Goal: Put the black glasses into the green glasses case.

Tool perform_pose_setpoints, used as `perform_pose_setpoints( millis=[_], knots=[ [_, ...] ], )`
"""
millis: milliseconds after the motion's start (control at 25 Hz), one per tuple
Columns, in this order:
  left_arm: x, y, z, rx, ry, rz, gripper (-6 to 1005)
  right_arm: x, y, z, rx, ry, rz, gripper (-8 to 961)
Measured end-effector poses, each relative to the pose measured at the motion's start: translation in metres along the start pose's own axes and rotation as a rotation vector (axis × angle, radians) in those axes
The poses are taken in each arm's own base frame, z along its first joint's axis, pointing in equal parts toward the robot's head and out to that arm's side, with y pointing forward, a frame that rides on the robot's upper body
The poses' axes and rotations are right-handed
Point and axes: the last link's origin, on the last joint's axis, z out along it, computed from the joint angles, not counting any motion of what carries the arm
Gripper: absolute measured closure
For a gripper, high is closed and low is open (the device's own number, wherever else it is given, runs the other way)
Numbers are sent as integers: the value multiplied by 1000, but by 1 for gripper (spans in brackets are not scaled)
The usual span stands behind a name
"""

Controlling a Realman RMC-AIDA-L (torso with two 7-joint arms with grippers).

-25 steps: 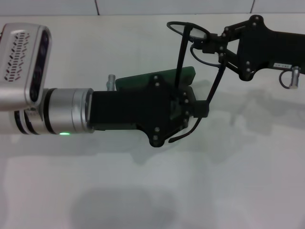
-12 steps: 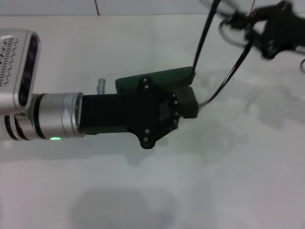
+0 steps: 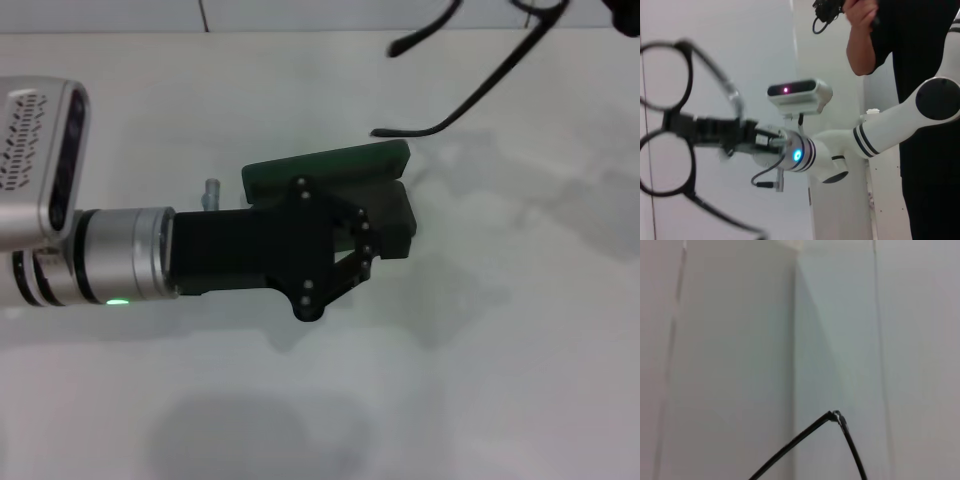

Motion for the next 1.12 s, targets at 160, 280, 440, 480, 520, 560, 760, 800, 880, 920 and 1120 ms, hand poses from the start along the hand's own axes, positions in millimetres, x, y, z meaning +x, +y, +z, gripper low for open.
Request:
perform_pose_setpoints(
  millis=[160,280,440,480,520,560,760,800,880,920,1120],
  knots=[
    [-1,-1,3,-1,-2,-6,995,4,11,16,-93,-22,86,888],
    [-1,-1,3,-1,-1,-5,994,11,18,26,-137,-7,132,888],
    [0,-2,3,2,3,-3,994,22,24,32,-158,35,161,888],
    [0,-2,3,2,3,-3,994,25,25,33,-155,46,164,888],
    [0,-2,3,2,3,-3,994,27,25,34,-153,56,168,888],
    [0,-2,3,2,3,-3,994,31,25,36,-146,72,171,888],
    [0,-1,3,2,4,-3,994,38,24,35,-126,106,170,888],
    [0,-1,3,2,4,-3,994,39,24,35,-124,111,165,888],
    [0,-2,3,2,4,-3,993,42,24,35,-121,126,157,888],
    [0,-2,3,3,5,-3,993,44,25,35,-120,137,155,888],
    [2,-4,4,3,8,3,993,50,28,36,-136,171,158,888]
  ],
)
